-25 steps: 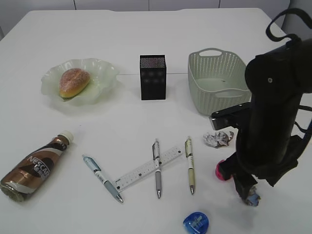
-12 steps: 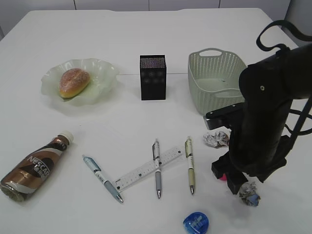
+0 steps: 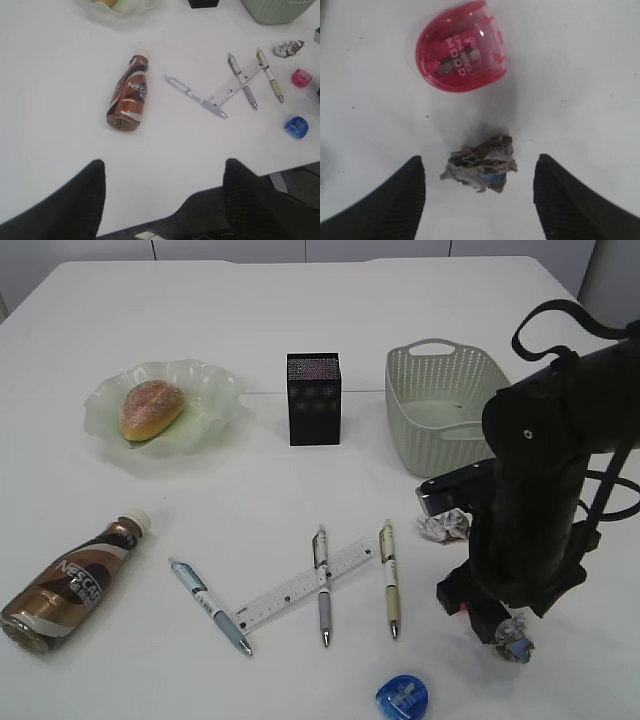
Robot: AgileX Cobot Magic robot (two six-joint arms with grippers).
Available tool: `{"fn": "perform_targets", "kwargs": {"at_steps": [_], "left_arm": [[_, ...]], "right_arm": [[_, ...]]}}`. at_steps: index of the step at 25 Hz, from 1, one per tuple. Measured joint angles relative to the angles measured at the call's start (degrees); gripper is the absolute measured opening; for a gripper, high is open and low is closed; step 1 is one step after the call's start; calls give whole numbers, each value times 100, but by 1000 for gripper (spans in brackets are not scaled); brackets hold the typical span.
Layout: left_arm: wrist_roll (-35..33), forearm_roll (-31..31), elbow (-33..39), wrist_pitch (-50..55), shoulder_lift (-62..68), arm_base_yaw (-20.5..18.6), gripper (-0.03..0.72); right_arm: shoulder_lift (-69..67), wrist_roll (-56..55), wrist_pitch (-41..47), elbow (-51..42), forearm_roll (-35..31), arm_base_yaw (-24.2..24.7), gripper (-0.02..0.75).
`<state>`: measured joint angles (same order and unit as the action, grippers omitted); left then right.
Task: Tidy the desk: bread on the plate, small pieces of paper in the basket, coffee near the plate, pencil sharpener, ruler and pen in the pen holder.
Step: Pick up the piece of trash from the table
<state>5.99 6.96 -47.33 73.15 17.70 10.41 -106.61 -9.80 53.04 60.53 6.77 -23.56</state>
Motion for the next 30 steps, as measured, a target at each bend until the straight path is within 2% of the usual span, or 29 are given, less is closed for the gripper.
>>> {"fn": "perform_targets", "kwargs": {"at_steps": [30], "left_arm": [[0, 33, 0, 0, -4, 0, 531]], "right_arm": [[-384, -64, -155, 0, 225, 0, 527]]}}
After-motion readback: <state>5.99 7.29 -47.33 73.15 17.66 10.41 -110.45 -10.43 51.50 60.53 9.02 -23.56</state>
